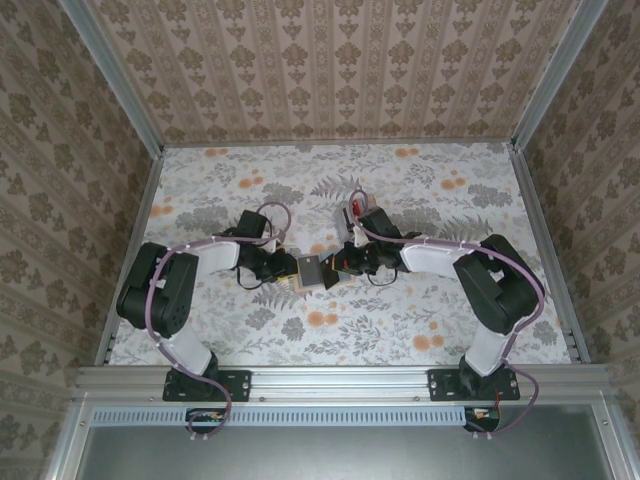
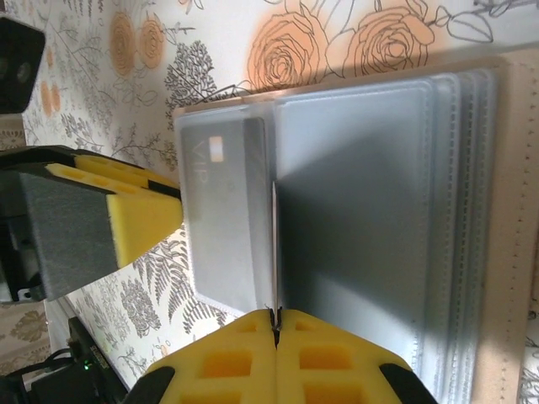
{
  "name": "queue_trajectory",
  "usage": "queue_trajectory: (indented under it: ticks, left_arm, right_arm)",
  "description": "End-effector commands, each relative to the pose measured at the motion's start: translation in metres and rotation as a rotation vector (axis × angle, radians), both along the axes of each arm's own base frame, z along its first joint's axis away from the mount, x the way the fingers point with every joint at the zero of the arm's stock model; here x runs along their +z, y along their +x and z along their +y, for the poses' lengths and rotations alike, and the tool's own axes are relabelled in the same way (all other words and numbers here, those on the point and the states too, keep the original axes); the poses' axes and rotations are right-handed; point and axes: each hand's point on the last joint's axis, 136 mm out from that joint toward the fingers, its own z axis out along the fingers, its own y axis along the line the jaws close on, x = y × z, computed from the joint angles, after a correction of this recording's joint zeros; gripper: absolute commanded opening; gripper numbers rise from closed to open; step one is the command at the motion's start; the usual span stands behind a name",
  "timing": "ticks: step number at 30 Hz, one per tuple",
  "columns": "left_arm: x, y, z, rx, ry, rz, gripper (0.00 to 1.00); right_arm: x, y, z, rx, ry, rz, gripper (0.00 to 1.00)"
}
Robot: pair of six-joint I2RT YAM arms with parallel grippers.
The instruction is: Put the credit cards into the card holder
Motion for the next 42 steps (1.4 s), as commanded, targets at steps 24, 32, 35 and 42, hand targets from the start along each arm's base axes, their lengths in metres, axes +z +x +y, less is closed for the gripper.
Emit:
queue_trajectory:
  ticks: [24,32,35,42]
  left_arm:
    - [-0.012,-0.001,0.0,-0.027,0.038,0.021,0.21]
    - [-0.01,0.002,-0.003,-0.031,0.026,0.021,0.21]
    - [-0.011,0.002,-0.004,-0.031,0.024,0.024,0.21]
    - [-0.013,0.003,-0.004,-0.031,0.024,0.027,0.21]
  right_arm:
    - [-0.022,0.022,-0.004,-0.022,-0.033,0.02,0.0]
    - [-0.026,0.02,0.011,0.003,-0.007,0.04,0.0]
    - [-0.028,0.019,0.015,0.013,0.016,0.05,0.0]
    - [-0.031,0.017,0.019,0.04,0.032,0.053,0.0]
